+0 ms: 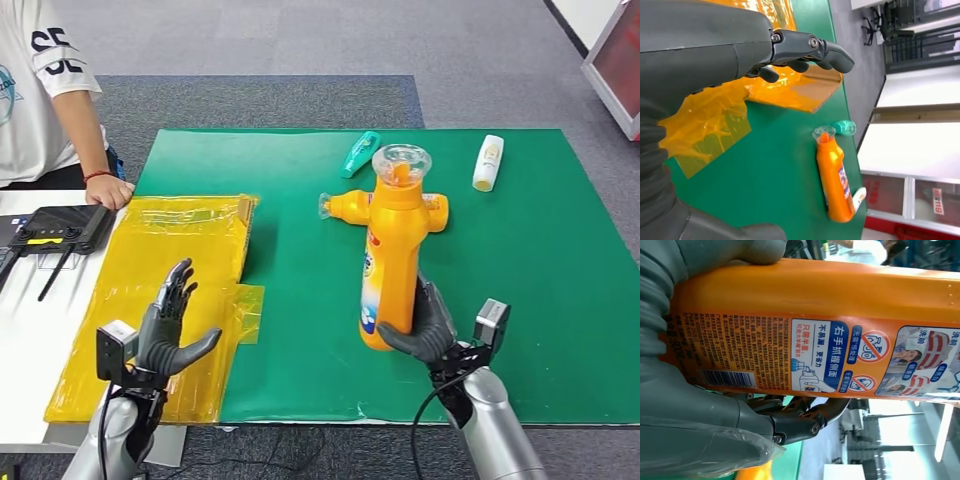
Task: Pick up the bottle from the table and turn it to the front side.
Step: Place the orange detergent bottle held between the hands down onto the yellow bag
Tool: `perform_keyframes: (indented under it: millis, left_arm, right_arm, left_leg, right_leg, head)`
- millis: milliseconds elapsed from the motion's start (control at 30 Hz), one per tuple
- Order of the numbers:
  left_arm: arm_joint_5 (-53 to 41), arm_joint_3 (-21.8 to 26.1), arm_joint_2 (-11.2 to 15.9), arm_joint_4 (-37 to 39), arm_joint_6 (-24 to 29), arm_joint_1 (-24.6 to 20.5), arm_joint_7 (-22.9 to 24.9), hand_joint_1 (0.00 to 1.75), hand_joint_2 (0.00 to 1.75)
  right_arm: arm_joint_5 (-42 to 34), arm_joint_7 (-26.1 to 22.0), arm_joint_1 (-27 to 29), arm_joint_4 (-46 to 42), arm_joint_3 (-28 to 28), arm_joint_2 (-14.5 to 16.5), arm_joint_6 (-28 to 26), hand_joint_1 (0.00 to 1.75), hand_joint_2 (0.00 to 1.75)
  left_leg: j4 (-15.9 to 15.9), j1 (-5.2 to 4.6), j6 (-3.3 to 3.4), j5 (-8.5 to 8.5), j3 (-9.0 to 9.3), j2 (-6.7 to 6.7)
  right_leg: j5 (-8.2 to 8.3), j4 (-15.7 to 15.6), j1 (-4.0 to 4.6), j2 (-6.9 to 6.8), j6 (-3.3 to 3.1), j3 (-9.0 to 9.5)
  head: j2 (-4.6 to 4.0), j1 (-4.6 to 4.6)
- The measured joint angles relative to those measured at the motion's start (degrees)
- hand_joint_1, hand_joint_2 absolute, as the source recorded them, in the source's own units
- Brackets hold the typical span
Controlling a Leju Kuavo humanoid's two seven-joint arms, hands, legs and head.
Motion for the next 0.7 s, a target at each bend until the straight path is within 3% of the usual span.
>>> perform_keyframes:
  millis: [333, 567, 700]
  left_arm:
    - [1.0, -2.3, -0.1, 0.9, -2.5, -1.5, 1.1, 0.00, 1.75]
    - [11.2, -5.1, 0.7, 2.1, -16.5, -3.9, 5.6, 0.00, 1.75]
    - [17.9, -6.7, 1.8, 2.6, -21.6, -6.1, 9.1, 0.00, 1.75]
  right_arm:
    - [2.6, -2.1, -0.5, 0.0, 2.4, 2.9, -3.8, 1.75, 1.75]
    - [7.9, -3.6, -1.0, 0.0, 4.8, 4.3, -9.6, 1.75, 1.75]
    - [10.6, -4.4, -1.5, 0.6, 6.6, 5.0, -13.3, 1.75, 1.75]
  left_leg:
    - [0.0, 0.00, -0.01, 0.01, 0.00, 0.00]
    - [0.0, 0.00, -0.02, 0.02, -0.01, 0.00]
    - [0.0, 0.00, -0.05, 0.05, -0.01, 0.00]
  right_leg:
    - [0.00, 0.0, 0.00, 0.00, 0.00, -0.01]
    - [0.01, 0.0, 0.00, 0.00, -0.01, -0.02]
    - [0.02, 0.0, 0.01, 0.00, -0.03, -0.03]
  head:
    - [0.00, -0.01]
    - [0.01, -0.01]
    - [0.00, -0.01]
